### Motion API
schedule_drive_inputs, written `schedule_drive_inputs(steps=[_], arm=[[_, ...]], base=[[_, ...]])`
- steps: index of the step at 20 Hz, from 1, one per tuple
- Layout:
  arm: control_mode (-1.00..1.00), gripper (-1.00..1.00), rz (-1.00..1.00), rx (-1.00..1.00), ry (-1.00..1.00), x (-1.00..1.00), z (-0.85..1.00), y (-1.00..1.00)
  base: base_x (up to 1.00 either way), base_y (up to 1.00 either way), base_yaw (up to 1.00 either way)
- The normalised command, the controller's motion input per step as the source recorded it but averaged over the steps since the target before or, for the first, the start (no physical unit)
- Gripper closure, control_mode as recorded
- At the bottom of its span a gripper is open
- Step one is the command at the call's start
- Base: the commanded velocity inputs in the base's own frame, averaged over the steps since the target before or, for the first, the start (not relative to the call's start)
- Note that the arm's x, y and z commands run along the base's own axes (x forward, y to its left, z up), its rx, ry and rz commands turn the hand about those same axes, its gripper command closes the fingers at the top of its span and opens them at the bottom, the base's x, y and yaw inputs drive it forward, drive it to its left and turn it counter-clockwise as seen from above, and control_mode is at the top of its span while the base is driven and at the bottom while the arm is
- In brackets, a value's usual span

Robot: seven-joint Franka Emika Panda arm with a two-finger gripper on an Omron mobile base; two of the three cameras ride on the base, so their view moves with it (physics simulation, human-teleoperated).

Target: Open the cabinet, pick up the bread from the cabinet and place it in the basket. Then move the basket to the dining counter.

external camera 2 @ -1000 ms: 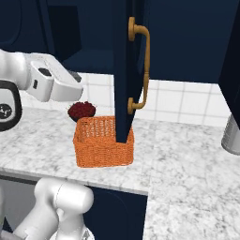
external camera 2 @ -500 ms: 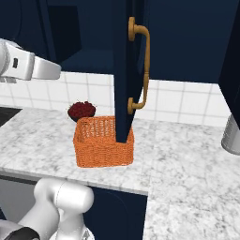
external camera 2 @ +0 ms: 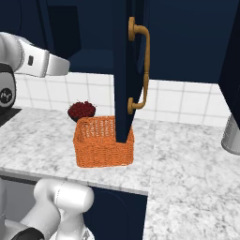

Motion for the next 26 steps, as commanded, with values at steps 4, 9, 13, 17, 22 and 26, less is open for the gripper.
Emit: schedule_drive_inputs(steps=[4,9,13,17,22,26], arm=[[-1.0,-1.0,0.01,-0.06,0.04,0.49,-0.03,-0.03],[-1.0,-1.0,0.09,0.0,0.02,0.28,-0.05,-0.21],[-1.0,-1.0,0.06,-0.02,0.0,0.17,0.0,-0.21],[-1.0,-1.0,0.0,-0.07,0.0,0.16,0.0,-0.22],[-1.0,-1.0,0.0,-0.08,0.03,0.27,-0.02,-0.02],[-1.0,-1.0,0.0,0.0,0.03,0.4,-0.12,-0.11]], base=[[0.0,0.0,0.0],[0.0,0.0,0.0],[0.0,0.0,0.0],[0.0,0.0,0.0],[0.0,0.0,0.0],[0.0,0.0,0.0]])
